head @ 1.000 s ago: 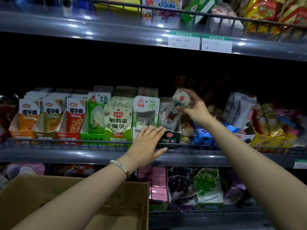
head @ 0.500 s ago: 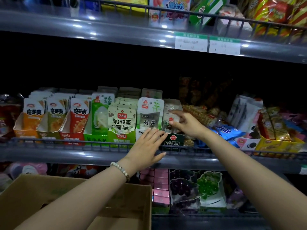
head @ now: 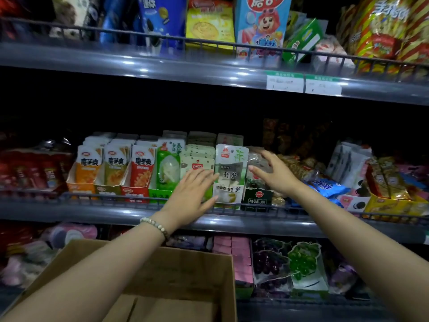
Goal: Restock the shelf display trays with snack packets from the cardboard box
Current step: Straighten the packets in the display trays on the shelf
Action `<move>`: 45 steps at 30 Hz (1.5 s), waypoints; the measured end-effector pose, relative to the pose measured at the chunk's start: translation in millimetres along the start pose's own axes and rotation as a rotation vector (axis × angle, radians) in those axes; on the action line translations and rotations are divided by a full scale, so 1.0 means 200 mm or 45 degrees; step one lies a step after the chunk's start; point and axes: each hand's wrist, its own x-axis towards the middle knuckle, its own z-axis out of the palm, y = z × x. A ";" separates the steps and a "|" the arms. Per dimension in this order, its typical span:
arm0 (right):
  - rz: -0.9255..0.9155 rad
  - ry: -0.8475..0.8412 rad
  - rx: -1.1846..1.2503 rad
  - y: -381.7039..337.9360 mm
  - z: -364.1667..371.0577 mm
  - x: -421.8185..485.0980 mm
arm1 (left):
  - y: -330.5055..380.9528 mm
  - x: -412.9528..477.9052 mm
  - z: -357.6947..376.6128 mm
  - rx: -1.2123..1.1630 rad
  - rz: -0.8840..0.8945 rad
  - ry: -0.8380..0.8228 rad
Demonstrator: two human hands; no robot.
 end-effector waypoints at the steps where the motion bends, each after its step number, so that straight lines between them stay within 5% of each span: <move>1: -0.021 0.008 -0.018 -0.05 0.01 0.01 | -0.04 -0.03 -0.04 -0.011 -0.029 0.016; 18: -0.240 -0.379 -0.089 -0.92 0.91 0.35 | -1.06 -0.68 -0.30 -0.106 -0.697 0.032; 26: -0.352 -0.436 -0.242 -1.11 1.38 0.64 | -1.41 -0.77 -0.19 -0.467 -0.901 0.031; 30: -0.443 -0.265 -0.522 -1.21 1.48 0.80 | -1.47 -0.72 -0.10 -0.565 -0.872 0.083; 38: -0.356 -0.393 -0.693 -1.34 1.61 0.87 | -1.48 -0.66 0.01 -0.417 -0.855 0.289; 45: -0.442 -0.229 -0.636 -1.31 1.67 0.76 | -1.48 -0.67 0.00 -0.473 -0.830 0.266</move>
